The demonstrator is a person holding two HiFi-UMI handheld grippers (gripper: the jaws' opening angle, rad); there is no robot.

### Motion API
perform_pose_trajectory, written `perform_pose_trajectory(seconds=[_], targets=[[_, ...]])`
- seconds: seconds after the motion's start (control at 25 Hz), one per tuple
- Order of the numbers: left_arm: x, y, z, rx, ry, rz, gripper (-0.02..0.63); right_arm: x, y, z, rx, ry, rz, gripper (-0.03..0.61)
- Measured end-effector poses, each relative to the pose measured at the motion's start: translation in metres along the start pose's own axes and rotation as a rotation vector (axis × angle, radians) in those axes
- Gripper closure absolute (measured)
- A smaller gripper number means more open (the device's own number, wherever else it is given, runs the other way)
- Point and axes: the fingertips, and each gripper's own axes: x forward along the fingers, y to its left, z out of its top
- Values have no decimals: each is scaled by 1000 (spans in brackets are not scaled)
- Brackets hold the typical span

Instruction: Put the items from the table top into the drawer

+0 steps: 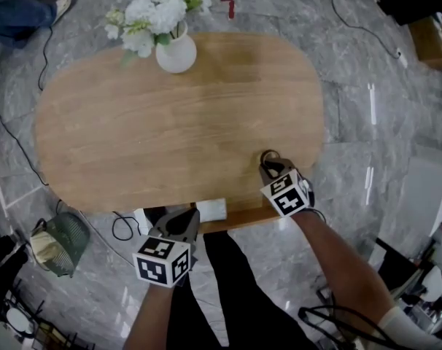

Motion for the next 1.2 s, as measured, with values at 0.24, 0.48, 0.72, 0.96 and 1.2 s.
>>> perform_pose_trajectory(seconds=[0.24, 0.48, 0.72, 0.96, 1.2], targets=[[-8, 0, -15, 22, 26, -14, 612, -10, 25, -17, 57, -3, 4, 520], [-12, 7, -31, 47, 59, -33, 612, -14, 60, -37, 100, 11, 8, 520], [-18, 14, -46, 66, 80, -51, 612, -15, 87, -54, 136, 25, 2, 520], [-26, 27, -59, 79, 102, -54, 612, -10, 109, -59, 184, 21, -1, 520], [-30, 36, -61, 99, 115, -55, 612, -4, 128, -63, 223, 25, 4, 520]])
